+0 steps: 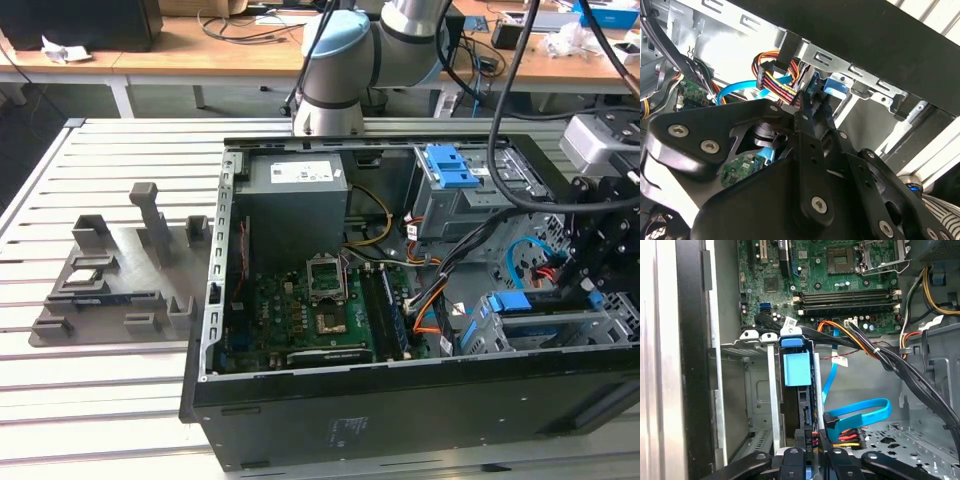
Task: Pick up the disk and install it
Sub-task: 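Insert the first disk wire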
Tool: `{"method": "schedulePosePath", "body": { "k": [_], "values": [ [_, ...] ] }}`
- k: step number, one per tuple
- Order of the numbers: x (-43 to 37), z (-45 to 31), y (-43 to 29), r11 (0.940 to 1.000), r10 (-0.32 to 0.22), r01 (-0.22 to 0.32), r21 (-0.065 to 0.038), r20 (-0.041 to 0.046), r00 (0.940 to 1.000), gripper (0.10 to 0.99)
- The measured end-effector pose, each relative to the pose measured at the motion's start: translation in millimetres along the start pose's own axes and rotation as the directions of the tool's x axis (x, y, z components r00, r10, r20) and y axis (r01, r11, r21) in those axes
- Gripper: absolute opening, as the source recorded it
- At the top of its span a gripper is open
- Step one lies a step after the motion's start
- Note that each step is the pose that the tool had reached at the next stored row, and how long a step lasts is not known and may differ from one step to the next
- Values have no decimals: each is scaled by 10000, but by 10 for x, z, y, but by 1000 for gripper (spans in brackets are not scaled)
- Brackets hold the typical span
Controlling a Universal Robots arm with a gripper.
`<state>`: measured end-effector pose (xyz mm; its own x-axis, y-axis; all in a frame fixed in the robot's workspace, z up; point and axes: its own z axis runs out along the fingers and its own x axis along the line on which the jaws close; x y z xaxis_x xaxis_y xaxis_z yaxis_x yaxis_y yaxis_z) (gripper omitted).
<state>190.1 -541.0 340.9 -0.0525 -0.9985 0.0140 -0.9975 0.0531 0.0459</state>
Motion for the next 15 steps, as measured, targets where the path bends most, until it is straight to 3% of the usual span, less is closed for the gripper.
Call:
{"method": "schedulePosePath", "body": {
  "k": [3,6,10,15],
  "values": [
    [-30,-107,7,10000,0,0,1,-4,10000,224],
    [-60,-255,15,10000,1,-1,2,-16,10000,106],
    [-81,-433,24,10000,2,-2,3,-37,10000,106],
    [-81,-456,25,10000,1,-1,2,-38,10000,106]
  ]
}}
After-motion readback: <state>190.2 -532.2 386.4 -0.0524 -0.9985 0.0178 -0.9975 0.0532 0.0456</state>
